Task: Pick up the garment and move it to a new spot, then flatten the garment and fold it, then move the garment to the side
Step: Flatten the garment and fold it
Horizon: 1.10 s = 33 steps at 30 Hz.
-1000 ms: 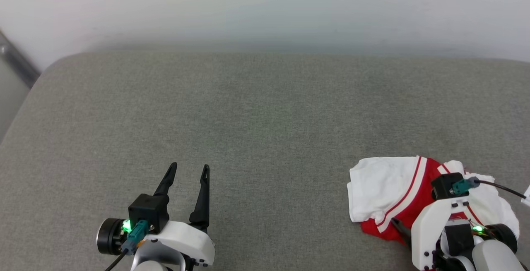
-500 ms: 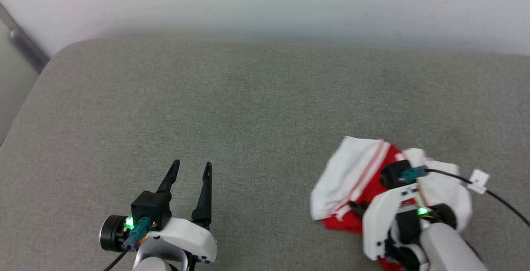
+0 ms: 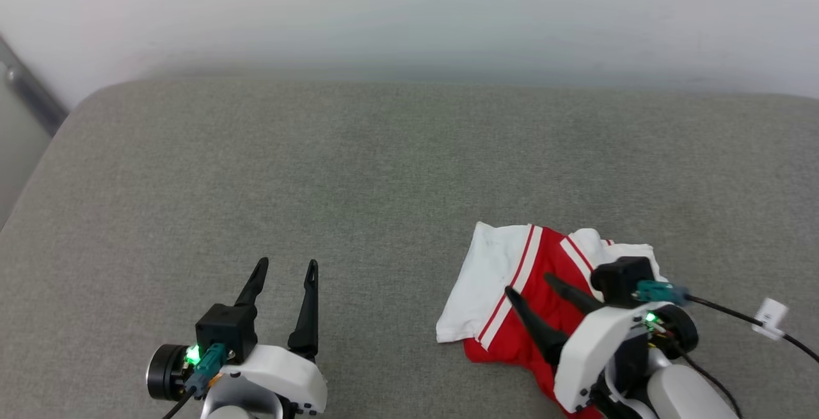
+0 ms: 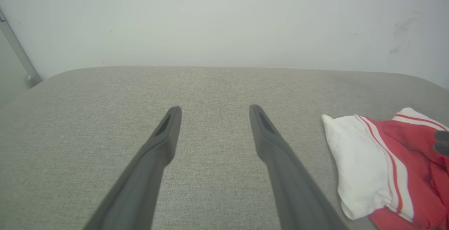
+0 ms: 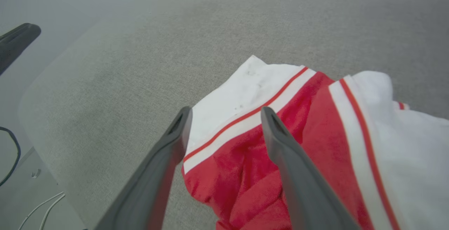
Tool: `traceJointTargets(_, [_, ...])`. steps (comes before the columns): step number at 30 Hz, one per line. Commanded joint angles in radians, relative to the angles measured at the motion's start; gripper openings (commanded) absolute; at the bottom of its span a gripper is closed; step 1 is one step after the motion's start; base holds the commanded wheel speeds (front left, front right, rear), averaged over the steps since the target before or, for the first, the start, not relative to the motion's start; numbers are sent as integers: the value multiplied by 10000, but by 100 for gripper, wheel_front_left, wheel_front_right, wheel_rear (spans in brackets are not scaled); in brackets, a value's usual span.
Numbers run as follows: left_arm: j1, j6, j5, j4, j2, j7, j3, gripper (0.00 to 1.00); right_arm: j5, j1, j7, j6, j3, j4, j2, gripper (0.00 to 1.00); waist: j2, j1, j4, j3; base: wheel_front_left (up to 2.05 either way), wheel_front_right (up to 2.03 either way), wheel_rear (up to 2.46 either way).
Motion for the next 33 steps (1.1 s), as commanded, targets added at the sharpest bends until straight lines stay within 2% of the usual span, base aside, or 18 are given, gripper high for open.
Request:
traceJointTargets(1, [106,54,-41,20,59,-3,36,100,-79,216,-304,-7,-86,-272,-109,100,0,0,-130,-128,0,0,0])
traceJointTargets(7, [273,130,-52,-67,262,180,54,100,-716,920,-1977,-7,-1295,-1337,-47,100,0,0,-527,-496,0,0,0])
traceJointTargets(14, [-20,-61,-58,-198,422,654,-165,100,-1435,1867,-2641,-7,-3250,-2080,292,100,0,0,-939,-730,0,0,0])
traceJointTargets(18, [-784,-587,-224,-68,383,1416,-472,100,-1654,2306,-2590,-7,-4007,-2787,554,100,0,0,-1184,-585,0,0,0])
traceJointTargets(21, [-1591,-1104,-449,233,239,2348,-799,100,-1811,2475,-2458,-7,-4202,-3316,729,100,0,0,-1428,-329,0,0,0])
traceJointTargets(28, [-3136,-2457,-1326,1369,9,5415,-1667,100,-1987,2441,-2229,-7,-4058,-3969,993,100,0,0,-2067,646,0,0,0])
traceJointTargets(33, [-3686,-2805,-1624,2104,57,6950,-2059,100,-1967,2215,-2314,-7,-3921,-4123,1103,100,0,0,-2378,1265,0,0,0])
